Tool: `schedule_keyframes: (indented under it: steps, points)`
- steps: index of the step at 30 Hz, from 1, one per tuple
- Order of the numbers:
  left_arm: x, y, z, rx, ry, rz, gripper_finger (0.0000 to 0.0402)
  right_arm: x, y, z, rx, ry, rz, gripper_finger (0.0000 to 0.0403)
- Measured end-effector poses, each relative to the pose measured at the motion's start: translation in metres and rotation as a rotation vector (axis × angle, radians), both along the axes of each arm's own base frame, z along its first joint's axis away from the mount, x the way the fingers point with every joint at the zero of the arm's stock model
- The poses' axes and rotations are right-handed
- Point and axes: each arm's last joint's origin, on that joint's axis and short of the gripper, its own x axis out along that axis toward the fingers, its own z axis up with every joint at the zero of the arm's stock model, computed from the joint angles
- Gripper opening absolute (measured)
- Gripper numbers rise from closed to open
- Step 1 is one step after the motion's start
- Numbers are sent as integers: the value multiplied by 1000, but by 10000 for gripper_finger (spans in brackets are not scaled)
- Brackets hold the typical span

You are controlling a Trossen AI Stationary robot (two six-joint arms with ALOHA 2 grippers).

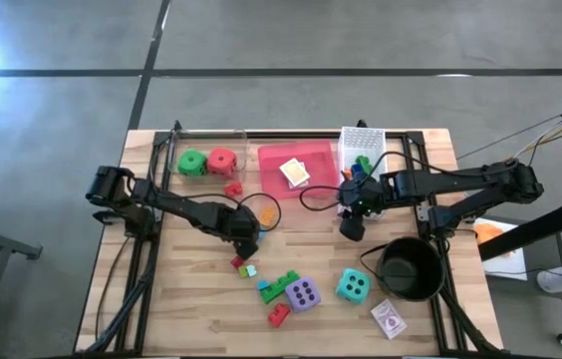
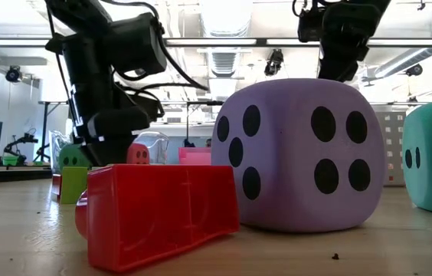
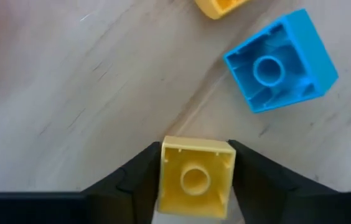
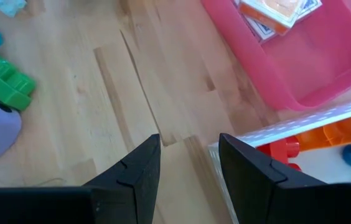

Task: Pick & Place Toys
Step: Put the small light yellow game piece into the white bin

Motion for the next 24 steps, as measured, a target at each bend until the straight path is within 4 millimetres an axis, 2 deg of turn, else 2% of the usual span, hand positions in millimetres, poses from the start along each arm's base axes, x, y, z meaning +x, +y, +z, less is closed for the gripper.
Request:
schedule_keyframes:
  steps: [4, 7, 12, 17, 21, 24]
  points:
    - [1, 4, 1, 45, -4, -20, 134, 1, 0, 0, 2, -7, -2, 154]
    - [3, 12, 3, 91, -31, -36, 133, 1, 0, 1, 2, -17, -2, 154]
    - [15, 19, 20, 178, -192, -116, 133, 7, 0, 4, 0, -85, 6, 154]
    - [20, 14, 24, 190, -308, -148, 133, 21, 0, 15, -73, -257, 103, 154]
    - [21, 10, 26, 186, -328, -198, 133, 33, 0, 27, -178, -452, 189, 154]
    - [24, 15, 43, 227, -351, -238, 133, 40, -1, 36, -265, -583, 184, 154]
